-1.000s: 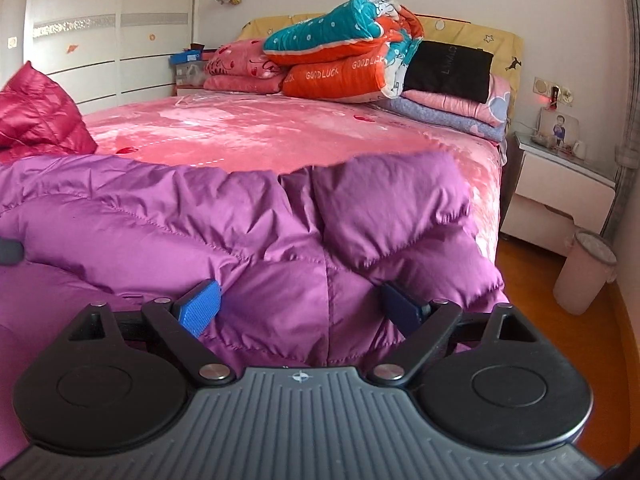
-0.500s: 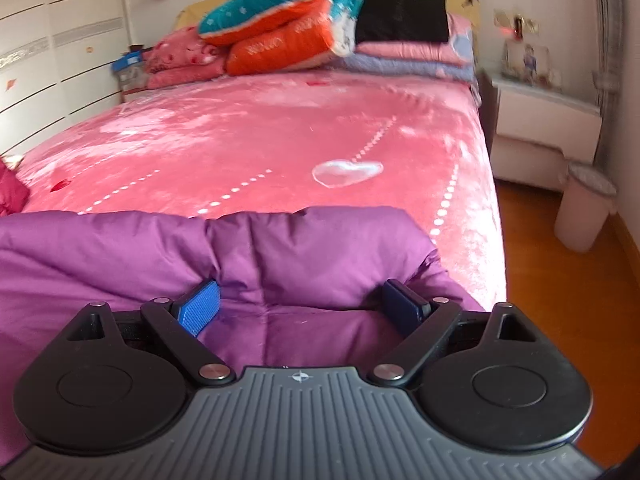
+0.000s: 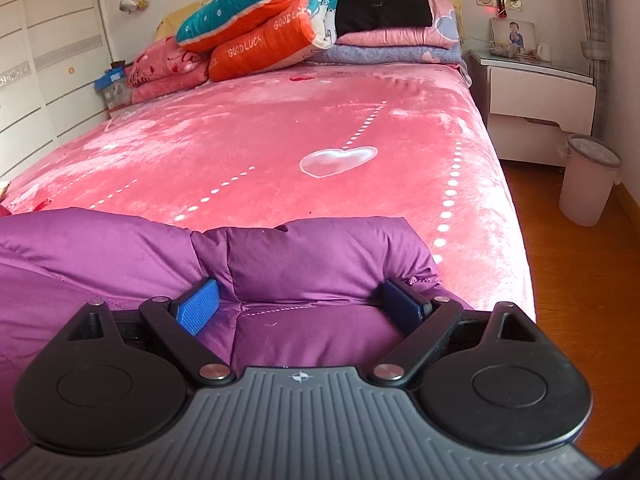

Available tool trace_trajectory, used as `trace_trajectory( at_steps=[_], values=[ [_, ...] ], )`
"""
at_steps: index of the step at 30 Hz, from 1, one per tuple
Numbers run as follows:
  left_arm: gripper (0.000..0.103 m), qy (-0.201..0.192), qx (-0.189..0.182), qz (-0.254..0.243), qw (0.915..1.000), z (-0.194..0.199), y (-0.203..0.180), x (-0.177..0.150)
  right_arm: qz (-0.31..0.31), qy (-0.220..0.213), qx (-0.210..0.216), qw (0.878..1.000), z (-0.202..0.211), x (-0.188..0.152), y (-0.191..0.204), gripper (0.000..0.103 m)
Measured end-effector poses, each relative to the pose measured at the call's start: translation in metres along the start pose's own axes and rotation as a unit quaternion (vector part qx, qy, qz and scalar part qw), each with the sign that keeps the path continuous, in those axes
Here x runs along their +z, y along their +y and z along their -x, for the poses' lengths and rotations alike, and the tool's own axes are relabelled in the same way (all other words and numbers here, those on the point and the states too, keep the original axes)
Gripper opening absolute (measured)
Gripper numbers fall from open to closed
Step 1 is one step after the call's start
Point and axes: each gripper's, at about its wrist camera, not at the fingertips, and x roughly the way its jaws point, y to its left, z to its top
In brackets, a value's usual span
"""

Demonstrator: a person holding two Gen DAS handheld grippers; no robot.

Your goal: Fold large clothes

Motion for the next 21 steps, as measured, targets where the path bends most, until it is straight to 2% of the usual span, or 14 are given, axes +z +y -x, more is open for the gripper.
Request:
trace_trajectory(
  at_steps=[10, 21],
  values=[
    [0.093, 0.013, -0.005, 0.007, 0.9999, -0.014, 0.002, -0.006, -0.001, -0.019, -0.001, 1.000, 0.003, -0.005, 0.003, 0.103],
    [0.094, 0.026, 0.027, -0.018, 0.9991, -0.005, -0.007, 0.006, -0.006, -0.022, 0.000, 1.000, 0.008, -0.003, -0.001, 0.103]
  ],
)
